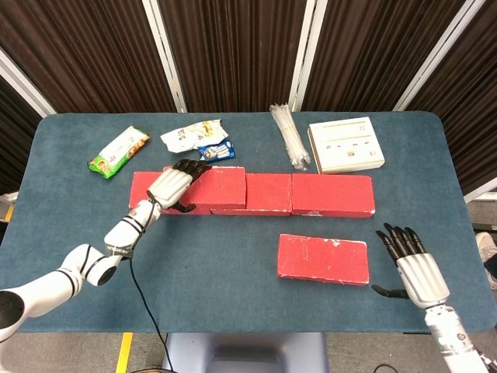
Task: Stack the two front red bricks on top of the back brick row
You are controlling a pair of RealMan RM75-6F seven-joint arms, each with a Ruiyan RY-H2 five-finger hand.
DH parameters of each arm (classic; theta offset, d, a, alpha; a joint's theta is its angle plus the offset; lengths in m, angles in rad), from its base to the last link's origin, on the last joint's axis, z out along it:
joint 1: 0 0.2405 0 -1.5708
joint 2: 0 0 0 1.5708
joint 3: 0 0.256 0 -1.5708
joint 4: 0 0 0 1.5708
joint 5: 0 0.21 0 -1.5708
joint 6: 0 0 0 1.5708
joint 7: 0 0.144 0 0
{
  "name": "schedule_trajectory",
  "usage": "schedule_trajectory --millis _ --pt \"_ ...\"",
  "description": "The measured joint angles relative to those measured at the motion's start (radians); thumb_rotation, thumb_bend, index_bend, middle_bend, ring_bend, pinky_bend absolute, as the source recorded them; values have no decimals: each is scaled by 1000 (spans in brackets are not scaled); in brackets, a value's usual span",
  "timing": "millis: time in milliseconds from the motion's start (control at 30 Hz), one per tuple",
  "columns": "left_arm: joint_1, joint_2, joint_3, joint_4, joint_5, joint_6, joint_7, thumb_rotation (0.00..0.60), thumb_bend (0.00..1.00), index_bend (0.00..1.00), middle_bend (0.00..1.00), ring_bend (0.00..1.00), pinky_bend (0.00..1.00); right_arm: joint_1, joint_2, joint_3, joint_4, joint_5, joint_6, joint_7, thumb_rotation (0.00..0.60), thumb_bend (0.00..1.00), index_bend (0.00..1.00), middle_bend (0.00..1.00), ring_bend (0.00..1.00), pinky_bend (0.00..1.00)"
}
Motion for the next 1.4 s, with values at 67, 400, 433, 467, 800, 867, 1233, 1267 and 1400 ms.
schedule_trajectory --millis 67,400,433,467,800,867,1233,1267,1400 --pt "27 30 12 -51 11 42 24 600 253 0 0 0 24 7 6 -13 -4 -17 -14 30 530 121 0 0 0 0" --pt "341 210 152 -342 65 400 159 600 252 0 0 0 24 72 -31 -30 -53 -13 -165 6 528 121 0 0 0 0" --pt "390 217 170 -349 68 451 168 600 251 0 0 0 24 82 -41 -28 -61 -4 -185 -3 528 121 0 0 0 0" --pt "428 220 181 -350 69 489 172 600 252 0 0 0 24 94 -55 -22 -70 10 -208 -20 528 121 0 0 0 0" --pt "634 205 229 -251 74 660 94 600 259 0 0 0 24 171 -166 53 -115 186 -314 -230 528 121 0 0 0 0" --pt "641 203 222 -239 77 657 89 600 257 0 0 0 23 184 -187 66 -119 225 -326 -286 528 121 0 0 0 0" --pt "656 203 185 -225 90 644 76 600 257 0 0 0 22 283 -272 127 -108 483 -427 -469 528 205 0 0 0 1" --pt "657 204 184 -225 90 641 74 600 256 0 0 0 22 295 -281 130 -103 505 -434 -483 527 219 14 5 0 20" --pt "657 207 177 -224 89 623 60 600 256 0 0 0 22 318 -305 130 -92 538 -427 -512 527 276 317 252 92 270"
